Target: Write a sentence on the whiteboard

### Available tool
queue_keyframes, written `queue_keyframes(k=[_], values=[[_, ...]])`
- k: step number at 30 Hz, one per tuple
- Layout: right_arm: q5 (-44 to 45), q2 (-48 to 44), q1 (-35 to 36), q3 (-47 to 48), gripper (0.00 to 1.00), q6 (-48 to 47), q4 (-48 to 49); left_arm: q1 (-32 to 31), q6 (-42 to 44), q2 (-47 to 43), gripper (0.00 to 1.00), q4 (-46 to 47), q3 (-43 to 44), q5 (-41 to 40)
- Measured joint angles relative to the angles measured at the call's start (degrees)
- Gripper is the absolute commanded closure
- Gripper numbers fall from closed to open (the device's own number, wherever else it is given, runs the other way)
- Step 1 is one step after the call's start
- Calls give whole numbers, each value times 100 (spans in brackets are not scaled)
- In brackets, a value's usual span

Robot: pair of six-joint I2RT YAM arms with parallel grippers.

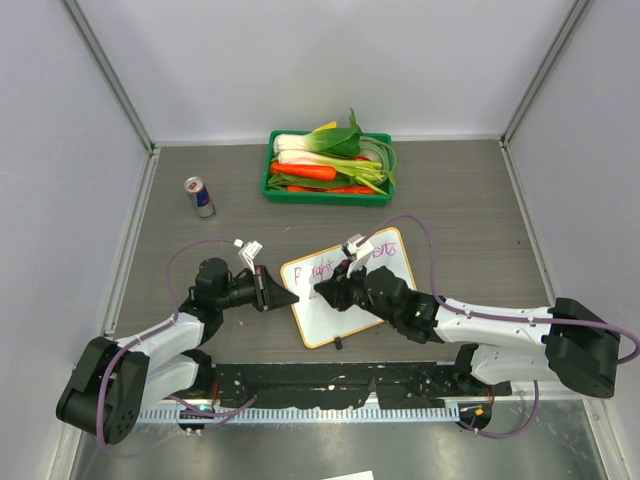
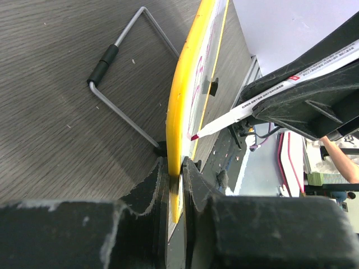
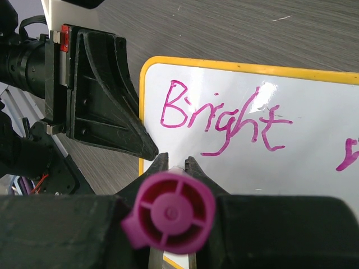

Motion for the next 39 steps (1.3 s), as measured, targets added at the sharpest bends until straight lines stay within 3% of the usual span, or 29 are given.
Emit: queue_keyframes(k=[39], values=[[291,-192,72,-35,99,92,-407,0,0,-2,100,-2,0,-2]])
